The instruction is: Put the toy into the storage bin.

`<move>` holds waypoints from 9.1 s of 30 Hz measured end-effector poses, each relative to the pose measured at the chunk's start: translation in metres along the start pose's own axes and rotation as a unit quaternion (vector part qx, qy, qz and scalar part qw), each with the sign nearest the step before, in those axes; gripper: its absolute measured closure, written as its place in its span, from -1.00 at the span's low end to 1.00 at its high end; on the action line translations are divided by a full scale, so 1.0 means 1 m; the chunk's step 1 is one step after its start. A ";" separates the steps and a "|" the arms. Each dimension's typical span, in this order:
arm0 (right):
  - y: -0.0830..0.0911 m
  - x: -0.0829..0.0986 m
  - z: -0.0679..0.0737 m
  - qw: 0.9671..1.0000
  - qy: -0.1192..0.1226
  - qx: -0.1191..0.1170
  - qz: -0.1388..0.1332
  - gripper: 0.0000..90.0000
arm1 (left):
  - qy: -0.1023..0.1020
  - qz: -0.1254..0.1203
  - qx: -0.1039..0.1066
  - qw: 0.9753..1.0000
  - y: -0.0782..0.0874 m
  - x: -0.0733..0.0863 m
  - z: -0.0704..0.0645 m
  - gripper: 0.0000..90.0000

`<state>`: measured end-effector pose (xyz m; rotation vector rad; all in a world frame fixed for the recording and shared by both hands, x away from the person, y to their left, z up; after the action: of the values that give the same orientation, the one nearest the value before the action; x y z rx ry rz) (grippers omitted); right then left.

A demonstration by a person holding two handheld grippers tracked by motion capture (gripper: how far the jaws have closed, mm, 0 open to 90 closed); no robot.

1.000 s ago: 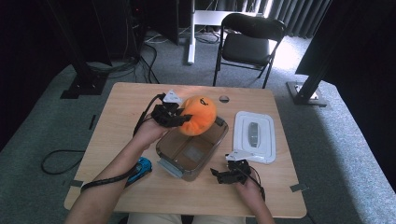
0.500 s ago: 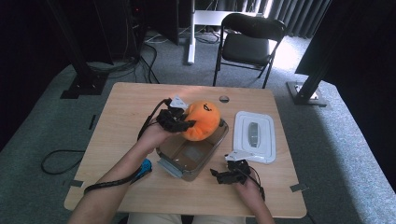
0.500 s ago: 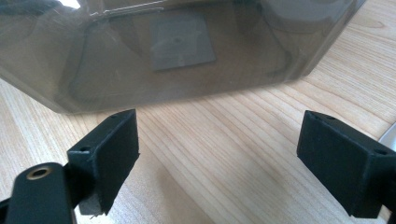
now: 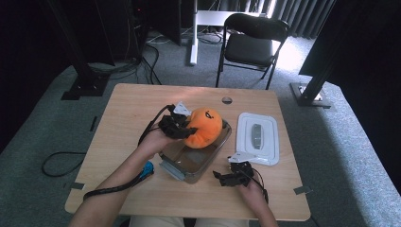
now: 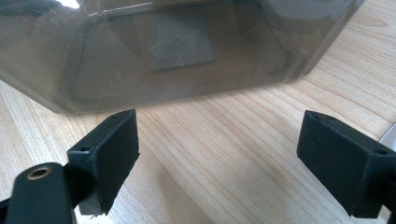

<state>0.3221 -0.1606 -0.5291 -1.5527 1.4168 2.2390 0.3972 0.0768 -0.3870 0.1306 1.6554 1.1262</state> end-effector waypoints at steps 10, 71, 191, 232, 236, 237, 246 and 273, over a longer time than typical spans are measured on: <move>-0.001 0.000 0.000 1.000 0.001 0.000 0.002 -0.72 | -0.004 0.021 -0.002 1.000 -0.010 0.003 -0.003 0.50; 0.000 0.003 -0.002 1.000 0.000 0.000 0.007 -0.72 | -0.003 0.073 0.050 0.996 -0.009 0.009 -0.001 -0.95; -0.004 0.008 -0.001 1.000 0.006 0.007 0.015 -0.72 | 0.036 0.162 -0.060 0.984 0.039 0.230 0.025 -0.86; -0.004 0.006 -0.003 1.000 0.001 0.004 0.012 -0.72 | 0.050 0.165 -0.047 0.984 0.046 0.221 0.032 -0.37; -0.004 0.006 -0.002 1.000 0.001 0.003 0.012 -0.72 | 0.054 0.162 -0.051 0.984 0.045 0.220 0.033 -0.37; -0.004 0.006 -0.003 1.000 0.000 0.002 0.012 -0.72 | 0.055 0.156 -0.054 0.985 0.047 0.218 0.031 -0.37; -0.003 0.004 -0.002 1.000 0.002 0.005 0.009 -0.72 | 0.057 0.152 -0.051 0.985 0.055 0.210 0.036 -0.37; -0.015 -0.008 0.000 1.000 0.010 0.010 0.011 -0.72 | 0.044 0.118 -0.075 0.989 0.108 0.137 0.065 -0.37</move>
<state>0.3336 -0.1487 -0.5319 -1.5647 1.4642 2.2198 0.3457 0.2548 -0.4027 0.1870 1.6569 1.4493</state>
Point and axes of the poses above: each handheld gripper's, and its own axes: y roughly backward along the jaws, x roughly out of its underside, z roughly to its left, the point moved 2 cm from there along -y, roughly forward along the jaws, and after that the axes turned 1 degree about z, right-handed, at the moved point
